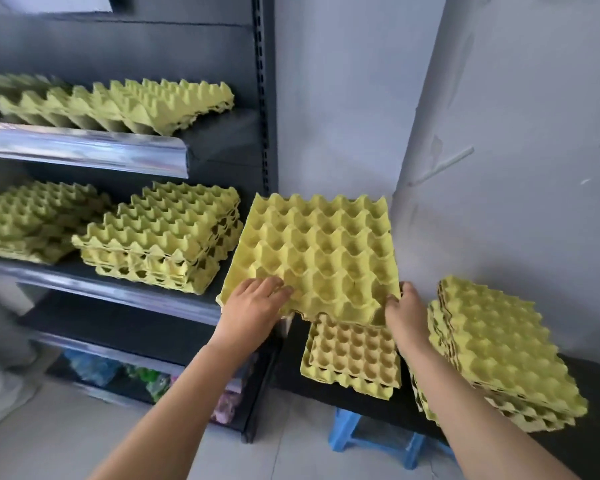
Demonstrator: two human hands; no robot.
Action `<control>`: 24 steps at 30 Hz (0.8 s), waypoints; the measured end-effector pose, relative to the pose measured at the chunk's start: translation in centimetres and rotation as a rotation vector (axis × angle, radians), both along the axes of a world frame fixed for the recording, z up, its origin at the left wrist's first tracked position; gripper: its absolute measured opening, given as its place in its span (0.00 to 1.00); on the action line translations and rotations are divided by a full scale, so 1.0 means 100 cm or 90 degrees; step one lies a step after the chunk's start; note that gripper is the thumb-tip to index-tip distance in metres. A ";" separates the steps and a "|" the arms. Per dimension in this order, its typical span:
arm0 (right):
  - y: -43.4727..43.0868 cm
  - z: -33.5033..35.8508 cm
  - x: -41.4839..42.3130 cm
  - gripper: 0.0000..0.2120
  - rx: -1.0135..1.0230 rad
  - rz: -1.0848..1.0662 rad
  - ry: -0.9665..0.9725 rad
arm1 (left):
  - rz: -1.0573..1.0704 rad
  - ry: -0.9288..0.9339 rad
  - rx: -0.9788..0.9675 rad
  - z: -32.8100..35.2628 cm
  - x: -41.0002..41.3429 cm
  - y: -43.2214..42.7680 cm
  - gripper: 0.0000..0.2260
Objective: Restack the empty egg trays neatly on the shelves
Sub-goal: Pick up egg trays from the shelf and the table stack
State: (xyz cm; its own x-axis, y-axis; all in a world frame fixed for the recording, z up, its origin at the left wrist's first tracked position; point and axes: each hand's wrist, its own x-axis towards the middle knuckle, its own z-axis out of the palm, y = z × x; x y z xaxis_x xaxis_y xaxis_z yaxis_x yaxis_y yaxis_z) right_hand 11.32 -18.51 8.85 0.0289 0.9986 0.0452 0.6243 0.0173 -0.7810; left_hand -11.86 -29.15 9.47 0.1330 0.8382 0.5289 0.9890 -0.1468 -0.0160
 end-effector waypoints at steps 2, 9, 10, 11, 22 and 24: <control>-0.010 0.005 -0.020 0.09 -0.002 0.017 0.010 | 0.039 -0.013 0.003 0.004 -0.016 -0.020 0.25; -0.034 0.025 -0.104 0.07 -0.010 0.085 0.055 | 0.125 -0.013 0.031 0.013 -0.096 -0.053 0.27; -0.036 0.026 -0.120 0.06 -0.011 0.098 0.065 | 0.136 -0.002 0.038 0.015 -0.113 -0.055 0.27; -0.037 0.027 -0.137 0.06 -0.013 0.112 0.082 | 0.149 0.016 0.045 0.018 -0.131 -0.058 0.27; -0.041 0.042 -0.345 0.23 0.021 0.192 0.082 | 0.233 0.049 -0.032 0.039 -0.348 -0.037 0.26; -0.036 0.047 -0.370 0.24 0.023 0.180 0.056 | 0.227 0.025 -0.049 0.038 -0.372 -0.027 0.25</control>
